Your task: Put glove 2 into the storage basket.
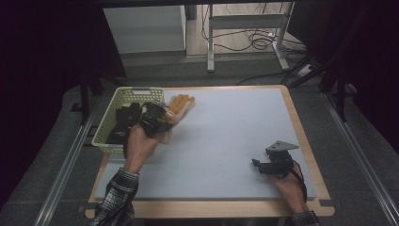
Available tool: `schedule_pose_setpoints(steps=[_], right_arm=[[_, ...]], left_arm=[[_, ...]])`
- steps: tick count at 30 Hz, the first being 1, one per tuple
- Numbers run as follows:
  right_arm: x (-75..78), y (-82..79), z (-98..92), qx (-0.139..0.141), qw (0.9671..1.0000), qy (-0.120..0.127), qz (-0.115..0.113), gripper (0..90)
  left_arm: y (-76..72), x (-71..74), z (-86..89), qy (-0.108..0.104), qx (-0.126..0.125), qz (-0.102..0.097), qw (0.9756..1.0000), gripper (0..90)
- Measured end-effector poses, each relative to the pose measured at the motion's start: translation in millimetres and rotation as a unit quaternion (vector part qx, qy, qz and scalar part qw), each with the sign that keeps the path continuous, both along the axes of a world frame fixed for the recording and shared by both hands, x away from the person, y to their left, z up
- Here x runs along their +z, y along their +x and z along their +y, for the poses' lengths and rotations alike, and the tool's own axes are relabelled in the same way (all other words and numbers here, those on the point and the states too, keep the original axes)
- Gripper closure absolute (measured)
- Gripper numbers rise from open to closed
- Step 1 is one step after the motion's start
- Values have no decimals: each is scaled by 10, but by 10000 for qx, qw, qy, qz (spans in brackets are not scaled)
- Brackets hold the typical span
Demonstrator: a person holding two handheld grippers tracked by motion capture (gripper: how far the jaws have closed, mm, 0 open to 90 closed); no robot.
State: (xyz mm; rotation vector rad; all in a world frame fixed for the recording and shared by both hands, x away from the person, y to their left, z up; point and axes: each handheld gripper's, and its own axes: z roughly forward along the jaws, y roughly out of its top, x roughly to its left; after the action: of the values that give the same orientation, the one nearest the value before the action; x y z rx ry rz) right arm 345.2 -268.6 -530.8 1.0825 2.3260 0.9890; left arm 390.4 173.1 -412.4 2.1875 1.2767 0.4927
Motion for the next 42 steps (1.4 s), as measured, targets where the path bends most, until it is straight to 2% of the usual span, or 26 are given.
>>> schedule_pose_setpoints(steps=[3,6,10,12,15,22,26,27,29,31,34,35,37,38,39,40,41,42], right_arm=[[-2,1,1,2,10000,12,-6,244],[-2,1,1,2,10000,13,-6,244],[-2,1,1,1,10000,12,-5,244],[-2,1,1,-2,10000,13,-3,244],[-2,1,1,-1,10000,11,-3,244],[-2,1,1,0,10000,13,-6,244],[-2,0,1,-2,10000,11,-8,244],[-2,0,1,-2,10000,11,-9,244],[-2,1,1,-2,10000,14,-7,244],[-2,0,1,-2,10000,13,-6,244],[-3,0,2,-1,10000,13,-7,244],[-3,0,2,-1,10000,12,-6,244],[-3,0,2,-3,10000,9,-8,244],[-2,0,2,-6,10000,6,-8,244],[-3,0,2,-2,10000,12,-7,244],[-3,0,3,-3,10000,10,-8,244],[-3,0,3,-4,10000,11,-7,244],[-2,0,2,-2,10000,12,-6,244]], left_arm=[[81,77,295,87,433,-22,9990,710],[168,91,560,152,826,44,9965,706],[299,-13,791,237,1221,276,9918,699],[370,-106,847,301,1311,395,9901,696],[493,-295,846,449,1321,632,9882,690],[727,-693,663,573,1133,1024,9866,664],[810,-850,626,681,1055,1276,9838,517],[814,-867,653,678,1113,1268,9833,483],[801,-854,708,676,1156,1264,9829,350],[747,-760,774,540,1096,1193,9853,205],[634,-546,839,270,950,942,9906,147],[595,-473,864,161,925,835,9921,146],[534,-364,919,6,955,635,9934,176],[519,-342,942,16,988,588,9934,246],[509,-333,973,56,1079,538,9927,309],[512,-352,1017,151,1214,552,9910,393],[523,-380,1041,204,1296,595,9896,487],[552,-448,1075,310,1404,695,9872,537]])
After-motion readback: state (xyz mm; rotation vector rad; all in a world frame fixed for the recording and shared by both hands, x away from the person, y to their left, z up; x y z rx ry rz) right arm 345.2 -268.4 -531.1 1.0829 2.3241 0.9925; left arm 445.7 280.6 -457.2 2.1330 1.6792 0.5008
